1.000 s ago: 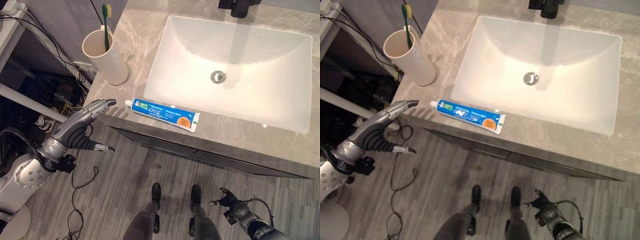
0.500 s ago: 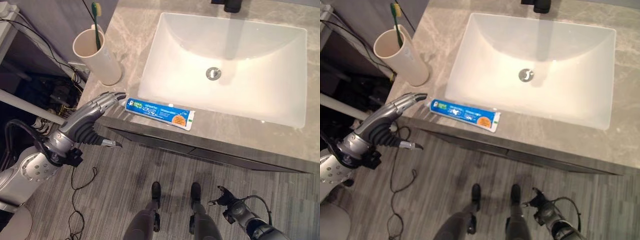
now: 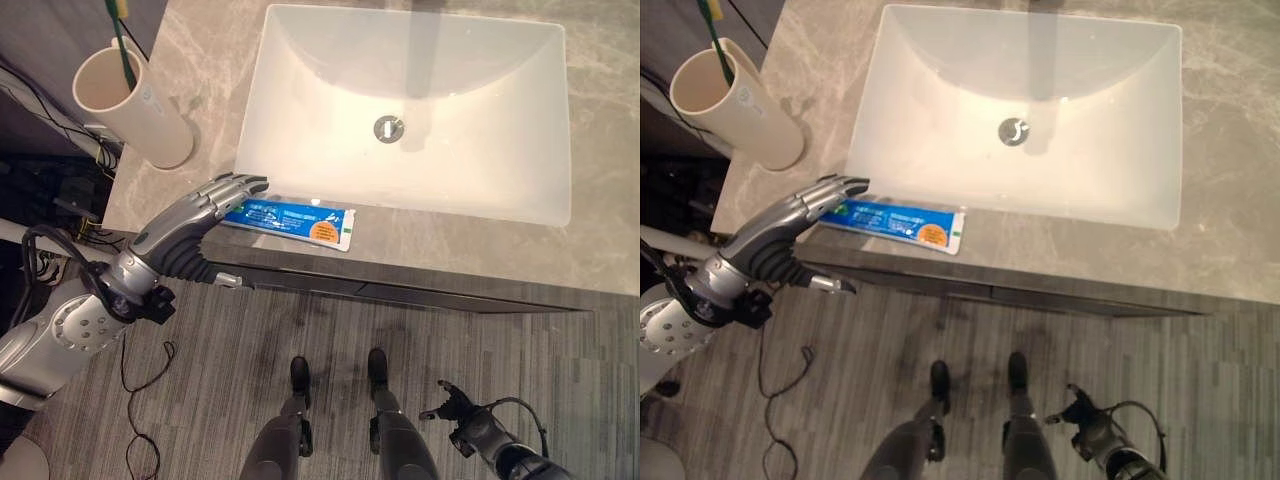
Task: Put brush and paste in cup on sink, flatten towel.
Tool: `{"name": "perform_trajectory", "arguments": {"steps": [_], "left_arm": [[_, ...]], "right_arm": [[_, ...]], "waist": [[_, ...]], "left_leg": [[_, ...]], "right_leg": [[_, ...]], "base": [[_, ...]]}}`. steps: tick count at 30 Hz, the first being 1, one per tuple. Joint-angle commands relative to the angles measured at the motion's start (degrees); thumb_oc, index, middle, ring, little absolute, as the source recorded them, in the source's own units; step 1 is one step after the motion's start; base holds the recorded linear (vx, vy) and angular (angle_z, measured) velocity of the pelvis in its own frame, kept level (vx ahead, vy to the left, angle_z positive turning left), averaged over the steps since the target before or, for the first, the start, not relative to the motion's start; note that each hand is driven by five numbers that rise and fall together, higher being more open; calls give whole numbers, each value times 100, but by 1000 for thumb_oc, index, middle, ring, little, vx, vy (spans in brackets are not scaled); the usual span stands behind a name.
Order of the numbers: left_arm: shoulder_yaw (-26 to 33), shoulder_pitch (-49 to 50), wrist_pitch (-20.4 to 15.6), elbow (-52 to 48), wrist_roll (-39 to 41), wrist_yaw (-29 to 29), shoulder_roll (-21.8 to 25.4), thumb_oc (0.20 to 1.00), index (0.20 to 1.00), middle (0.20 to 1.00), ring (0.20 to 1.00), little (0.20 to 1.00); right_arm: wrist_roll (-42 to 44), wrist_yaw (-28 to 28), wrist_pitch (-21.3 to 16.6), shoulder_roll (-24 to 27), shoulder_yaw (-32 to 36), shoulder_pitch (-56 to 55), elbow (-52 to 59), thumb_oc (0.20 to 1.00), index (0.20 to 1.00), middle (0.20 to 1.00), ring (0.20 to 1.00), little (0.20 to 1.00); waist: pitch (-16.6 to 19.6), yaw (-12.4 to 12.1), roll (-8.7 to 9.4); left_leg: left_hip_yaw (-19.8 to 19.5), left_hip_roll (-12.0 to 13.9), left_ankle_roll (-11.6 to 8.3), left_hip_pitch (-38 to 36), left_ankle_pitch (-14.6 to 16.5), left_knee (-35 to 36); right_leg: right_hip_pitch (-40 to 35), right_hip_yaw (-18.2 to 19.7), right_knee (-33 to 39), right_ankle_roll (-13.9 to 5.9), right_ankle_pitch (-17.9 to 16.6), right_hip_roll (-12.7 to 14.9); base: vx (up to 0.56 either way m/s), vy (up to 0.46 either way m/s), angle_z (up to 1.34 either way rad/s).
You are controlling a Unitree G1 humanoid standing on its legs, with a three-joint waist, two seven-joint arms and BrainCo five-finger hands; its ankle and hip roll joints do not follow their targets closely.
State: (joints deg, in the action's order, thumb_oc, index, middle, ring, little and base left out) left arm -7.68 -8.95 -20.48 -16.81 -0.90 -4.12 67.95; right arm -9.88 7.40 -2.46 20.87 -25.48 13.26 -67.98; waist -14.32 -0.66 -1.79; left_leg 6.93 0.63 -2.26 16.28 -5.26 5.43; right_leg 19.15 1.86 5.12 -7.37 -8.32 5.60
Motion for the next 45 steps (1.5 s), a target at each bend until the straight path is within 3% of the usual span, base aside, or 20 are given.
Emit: {"name": "perform_trajectory", "arguments": {"steps": [1,20,25,31,37,40,41,45], "left_arm": [[-83,72,-34,235,-103,-296,119,1000,1000,1000,1000,1000],[-307,-44,104,857,-396,-484,-44,1000,1000,1000,1000,1000],[-439,-105,110,895,-403,-472,-88,771,771,771,771,771],[-594,-197,132,953,-517,-485,-76,711,711,711,711,711],[-778,-287,159,1010,-684,-484,4,573,573,573,573,573],[-944,-402,128,992,-874,-462,144,429,429,429,429,429],[-1116,-558,108,868,-1116,-433,358,200,200,200,200,200],[-1327,-783,52,602,-1370,-377,666,200,200,200,200,200]], "right_arm": [[121,36,-28,20,-173,-140,157,1000,1000,1000,1000,1000],[215,120,-60,67,-232,-77,273,1000,1000,1000,1000,1000],[211,150,-53,95,-230,-54,267,1000,1000,1000,1000,1000],[194,175,-51,110,-244,-51,286,1000,1000,1000,1000,1000],[161,203,-42,129,-270,-21,280,1000,1000,1000,1000,1000],[168,228,-56,167,-292,-6,328,1000,1000,1000,1000,1000],[142,242,-74,192,-298,-3,333,1000,1000,1000,1000,1000],[148,274,-80,224,-280,15,293,1000,1000,1000,1000,1000]], "waist": [[341,-2,136],[281,39,213],[263,58,228],[240,88,235],[204,107,251],[179,137,246],[170,152,245],[154,163,248]], "left_leg": [[-118,-109,-151,228,-67,-43],[-139,-46,-182,394,-108,-43],[-120,-23,-194,384,-101,-43],[-106,-17,-198,419,-102,-43],[-98,7,-209,449,-110,-43],[-83,14,-216,474,-116,-43],[-75,17,-217,482,-111,-43],[-51,27,-221,498,-106,-43]], "right_leg": [[424,57,-12,-222,-373,199],[569,61,-12,-208,-401,148],[571,75,-12,-203,-389,121],[612,98,-12,-197,-396,101],[653,129,-12,-196,-400,73],[682,147,-12,-192,-407,60],[703,168,-12,-193,-414,51],[743,202,-12,-193,-421,38]], "base": [[-5,-7,-4],[1,-2,-2],[0,0,0],[0,0,0],[2,-1,-1],[8,-5,-5],[10,-2,-3],[12,0,-8]]}}
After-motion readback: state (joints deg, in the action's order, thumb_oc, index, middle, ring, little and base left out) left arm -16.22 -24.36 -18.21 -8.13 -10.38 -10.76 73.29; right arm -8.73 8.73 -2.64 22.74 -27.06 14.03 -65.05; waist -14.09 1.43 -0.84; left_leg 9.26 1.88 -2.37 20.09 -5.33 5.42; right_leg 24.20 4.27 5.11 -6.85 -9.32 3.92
